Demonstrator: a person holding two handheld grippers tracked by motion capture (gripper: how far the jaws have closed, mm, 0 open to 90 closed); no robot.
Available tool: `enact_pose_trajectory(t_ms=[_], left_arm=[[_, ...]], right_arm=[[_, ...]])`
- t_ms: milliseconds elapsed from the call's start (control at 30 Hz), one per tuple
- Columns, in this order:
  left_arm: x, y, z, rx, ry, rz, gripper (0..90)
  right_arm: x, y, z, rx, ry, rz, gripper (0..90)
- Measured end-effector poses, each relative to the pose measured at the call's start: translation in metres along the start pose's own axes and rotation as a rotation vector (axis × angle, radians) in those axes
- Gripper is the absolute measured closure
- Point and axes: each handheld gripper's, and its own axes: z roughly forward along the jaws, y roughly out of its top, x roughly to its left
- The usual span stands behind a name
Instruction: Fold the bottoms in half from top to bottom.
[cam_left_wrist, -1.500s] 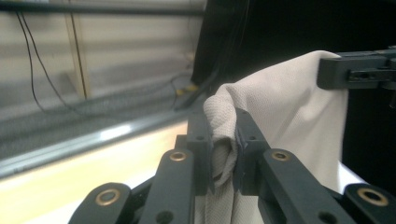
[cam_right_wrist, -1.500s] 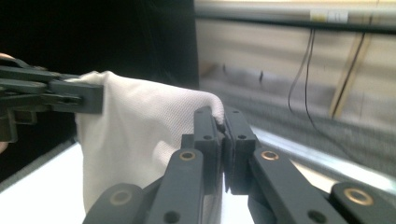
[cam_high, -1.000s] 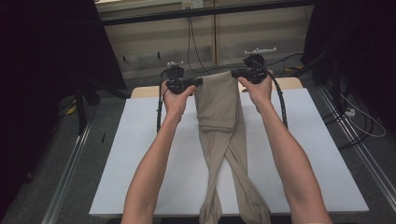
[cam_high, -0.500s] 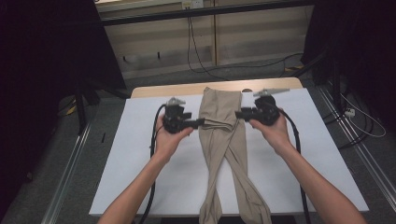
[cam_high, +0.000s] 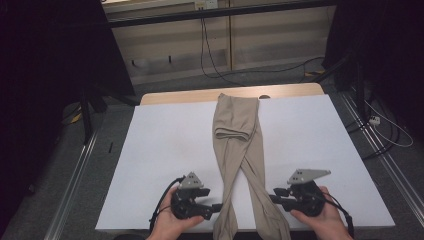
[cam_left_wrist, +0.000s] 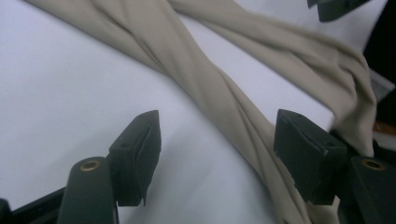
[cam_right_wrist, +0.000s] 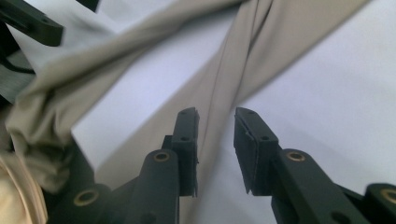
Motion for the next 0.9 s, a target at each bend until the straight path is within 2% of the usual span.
enact_pose_trajectory(t_ms=[33,100,133,200,267,300,400,533,567,600,633,700,800,900], left_arm=[[-0.005,-0.003,0.002,0.029,-0.006,0.007,33.0],[-0.01,-0.007,0.005,0.067,-0.033,0.01,36.1],[-0.014,-0.008,0.007,0.076,-0.036,0.019,37.6],[-0.022,-0.009,0.01,0.097,-0.04,0.03,37.6],[-0.026,-0.008,0.013,0.103,-0.032,0.057,36.5],[-0.026,-0.007,0.014,0.102,-0.026,0.053,36.5],[-0.027,-0.007,0.015,0.1,0.003,0.077,42.3],[-0.03,-0.008,0.015,0.099,0.058,0.121,55.5],[-0.029,-0.008,0.015,0.099,0.048,0.123,60.2],[-0.028,-0.008,0.015,0.099,-0.003,0.109,72.6],[-0.027,-0.008,0.016,0.098,-0.009,0.104,80.6],[-0.028,-0.006,0.015,0.103,-0.011,0.104,84.6],[-0.026,-0.005,0.013,0.097,-0.03,0.082,86.1],[-0.022,-0.003,0.005,0.065,-0.051,0.058,86.4]], right_arm=[[0.002,-0.007,-0.001,0.003,0.007,0.01,68.4],[0.005,-0.017,-0.003,0.028,-0.021,0.023,64.2],[0.006,-0.02,-0.005,0.035,-0.016,0.011,62.6],[0.007,-0.025,-0.008,0.053,0.007,0.033,62.3],[0.01,-0.029,-0.006,0.072,0.002,0.013,63.2],[0.011,-0.029,-0.005,0.079,0.011,0.011,65.9],[0.01,-0.027,0.0,0.089,0.046,0.012,88.3],[0.014,-0.023,-0.004,0.054,0.087,0.002,89.9],[0.017,-0.022,-0.005,0.039,0.101,-0.003,90.0],[0.021,-0.021,-0.006,0.031,0.122,-0.01,90.0],[0.026,-0.02,-0.005,0.026,0.131,-0.019,90.0],[0.035,-0.018,-0.002,0.032,0.156,-0.033,90.0],[0.046,-0.012,0.008,0.041,0.2,-0.027,90.0],[0.057,-0.006,0.021,0.067,0.233,-0.044,90.0]])
